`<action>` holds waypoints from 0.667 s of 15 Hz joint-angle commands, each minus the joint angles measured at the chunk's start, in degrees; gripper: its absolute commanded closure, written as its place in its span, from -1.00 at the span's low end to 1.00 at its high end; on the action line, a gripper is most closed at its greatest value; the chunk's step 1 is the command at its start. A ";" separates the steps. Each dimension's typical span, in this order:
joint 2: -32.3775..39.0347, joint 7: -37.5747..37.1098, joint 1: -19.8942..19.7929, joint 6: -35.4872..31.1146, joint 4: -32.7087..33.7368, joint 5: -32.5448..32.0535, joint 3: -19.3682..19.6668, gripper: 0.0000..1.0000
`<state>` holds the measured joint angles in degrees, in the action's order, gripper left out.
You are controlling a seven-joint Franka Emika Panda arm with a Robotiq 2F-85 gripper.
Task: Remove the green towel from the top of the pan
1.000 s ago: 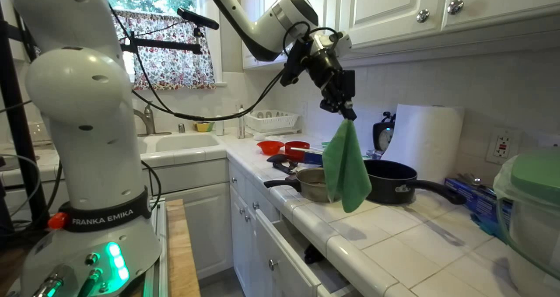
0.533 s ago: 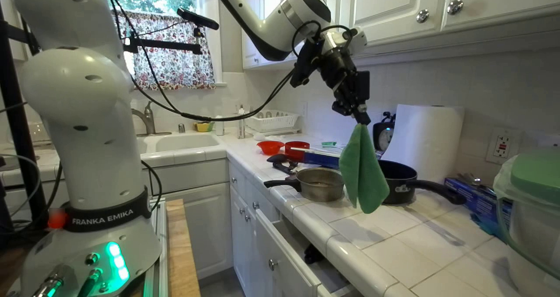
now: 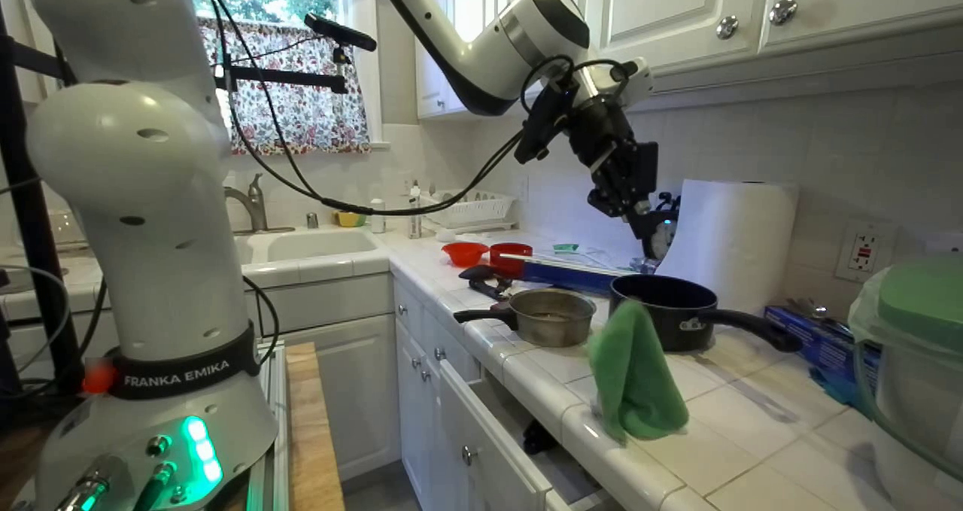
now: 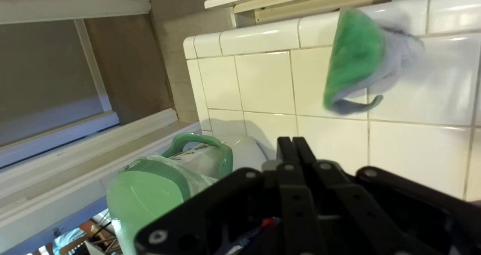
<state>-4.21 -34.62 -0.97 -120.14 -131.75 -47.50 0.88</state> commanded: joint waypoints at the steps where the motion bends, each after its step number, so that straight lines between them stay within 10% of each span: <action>1: 2.10 2.11 -0.75 -6.64 1.87 3.17 0.73 0.90; 10: -0.52 10.43 0.64 -13.98 1.43 25.89 -0.43 -0.41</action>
<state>-2.10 -30.17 -1.01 -134.64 -129.55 -32.28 1.10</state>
